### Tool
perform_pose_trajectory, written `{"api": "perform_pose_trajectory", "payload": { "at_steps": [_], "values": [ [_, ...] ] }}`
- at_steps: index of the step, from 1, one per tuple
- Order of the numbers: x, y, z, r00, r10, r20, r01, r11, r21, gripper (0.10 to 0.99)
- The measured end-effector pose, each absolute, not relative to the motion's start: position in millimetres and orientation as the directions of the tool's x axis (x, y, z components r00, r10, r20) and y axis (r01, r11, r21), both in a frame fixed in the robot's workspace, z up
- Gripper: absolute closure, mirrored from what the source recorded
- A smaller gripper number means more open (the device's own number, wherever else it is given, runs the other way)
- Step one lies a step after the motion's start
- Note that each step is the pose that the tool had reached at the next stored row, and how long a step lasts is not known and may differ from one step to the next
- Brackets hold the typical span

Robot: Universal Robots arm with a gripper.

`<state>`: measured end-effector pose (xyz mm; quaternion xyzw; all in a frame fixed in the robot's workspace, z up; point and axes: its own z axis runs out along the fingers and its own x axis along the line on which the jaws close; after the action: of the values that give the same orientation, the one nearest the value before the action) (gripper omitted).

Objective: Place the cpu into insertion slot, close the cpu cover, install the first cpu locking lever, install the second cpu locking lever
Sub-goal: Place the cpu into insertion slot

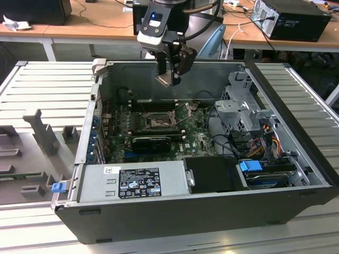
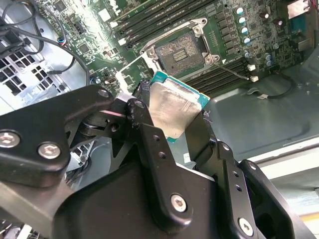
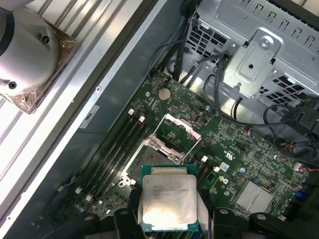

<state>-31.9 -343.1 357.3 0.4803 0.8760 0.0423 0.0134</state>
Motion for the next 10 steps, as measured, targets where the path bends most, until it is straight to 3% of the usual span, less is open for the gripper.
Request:
{"api": "perform_pose_trajectory", "payload": {
  "at_steps": [10],
  "values": [
    [-31.9, -343.1, 354.5, -0.472, 0.882, 0.017, 0.879, 0.469, 0.087, 0.557]
  ]
}}
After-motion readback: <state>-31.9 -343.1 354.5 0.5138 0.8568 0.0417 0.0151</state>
